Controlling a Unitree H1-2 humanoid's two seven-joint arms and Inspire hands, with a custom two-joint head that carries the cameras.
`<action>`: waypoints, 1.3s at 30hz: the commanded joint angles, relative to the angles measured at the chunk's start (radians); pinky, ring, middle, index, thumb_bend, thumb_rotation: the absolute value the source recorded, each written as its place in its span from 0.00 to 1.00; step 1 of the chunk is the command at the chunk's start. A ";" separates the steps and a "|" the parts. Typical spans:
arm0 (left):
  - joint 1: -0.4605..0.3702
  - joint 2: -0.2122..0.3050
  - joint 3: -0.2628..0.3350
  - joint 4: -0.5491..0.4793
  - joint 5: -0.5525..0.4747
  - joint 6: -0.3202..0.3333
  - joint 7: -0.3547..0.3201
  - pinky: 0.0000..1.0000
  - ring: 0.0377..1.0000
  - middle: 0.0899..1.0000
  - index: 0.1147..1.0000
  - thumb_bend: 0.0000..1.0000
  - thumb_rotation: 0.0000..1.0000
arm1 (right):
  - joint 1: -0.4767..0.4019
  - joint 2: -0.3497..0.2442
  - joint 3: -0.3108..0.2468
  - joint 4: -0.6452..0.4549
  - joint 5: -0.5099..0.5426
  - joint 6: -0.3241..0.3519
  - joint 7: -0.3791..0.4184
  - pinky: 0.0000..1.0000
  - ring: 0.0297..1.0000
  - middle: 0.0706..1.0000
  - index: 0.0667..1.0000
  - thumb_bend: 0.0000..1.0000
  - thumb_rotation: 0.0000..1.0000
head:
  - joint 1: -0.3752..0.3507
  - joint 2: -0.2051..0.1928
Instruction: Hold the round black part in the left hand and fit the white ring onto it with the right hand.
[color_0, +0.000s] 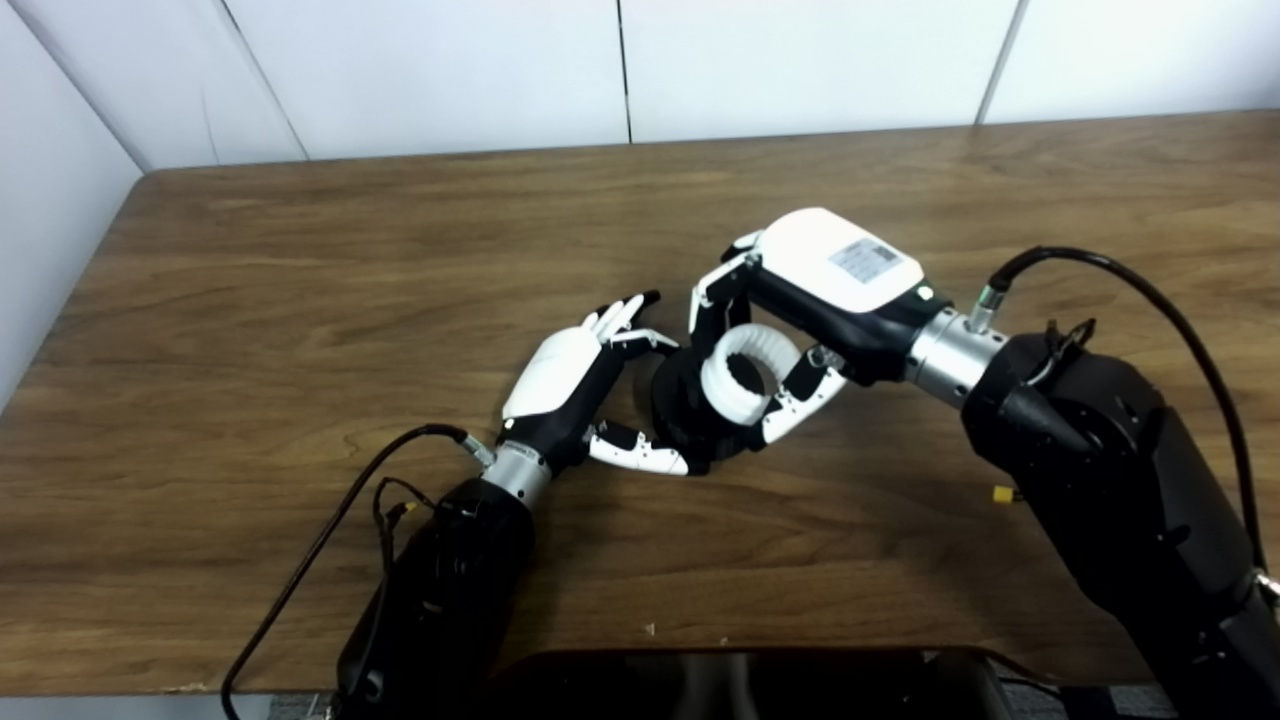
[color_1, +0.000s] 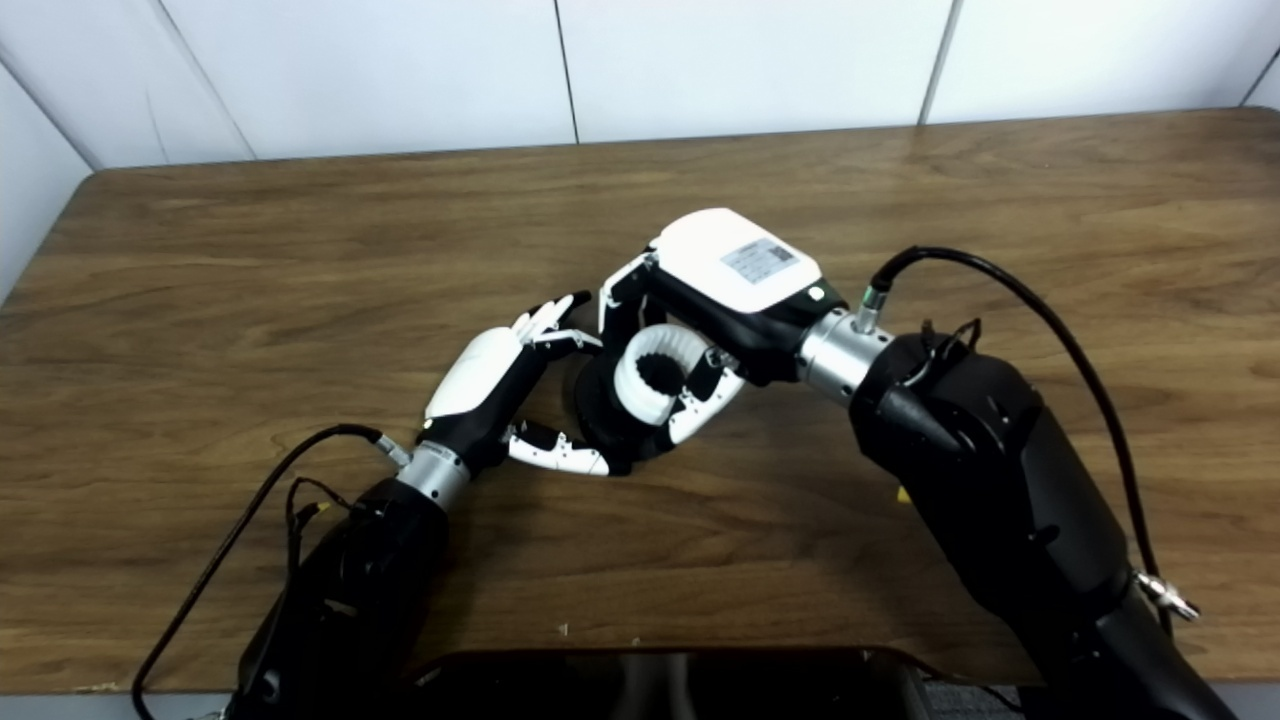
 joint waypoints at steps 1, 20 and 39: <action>-0.017 -0.007 -0.014 -0.016 0.005 -0.006 -0.006 1.00 1.00 1.00 0.58 0.98 0.36 | -0.050 0.011 -0.003 0.006 -0.009 -0.026 -0.014 0.82 0.48 0.48 0.44 0.53 0.00 | 0.002 0.001; -0.016 -0.005 -0.020 -0.016 0.014 -0.012 0.005 1.00 1.00 1.00 0.57 0.98 0.36 | -0.084 0.057 0.012 0.076 -0.043 -0.054 -0.032 0.81 0.48 0.49 0.43 0.53 0.00 | 0.006 0.005; -0.008 -0.002 -0.022 -0.044 0.018 0.011 -0.010 1.00 1.00 1.00 0.59 0.98 0.37 | -0.087 0.087 0.034 0.141 -0.051 -0.078 -0.063 0.78 0.46 0.47 0.44 0.53 0.00 | 0.010 0.017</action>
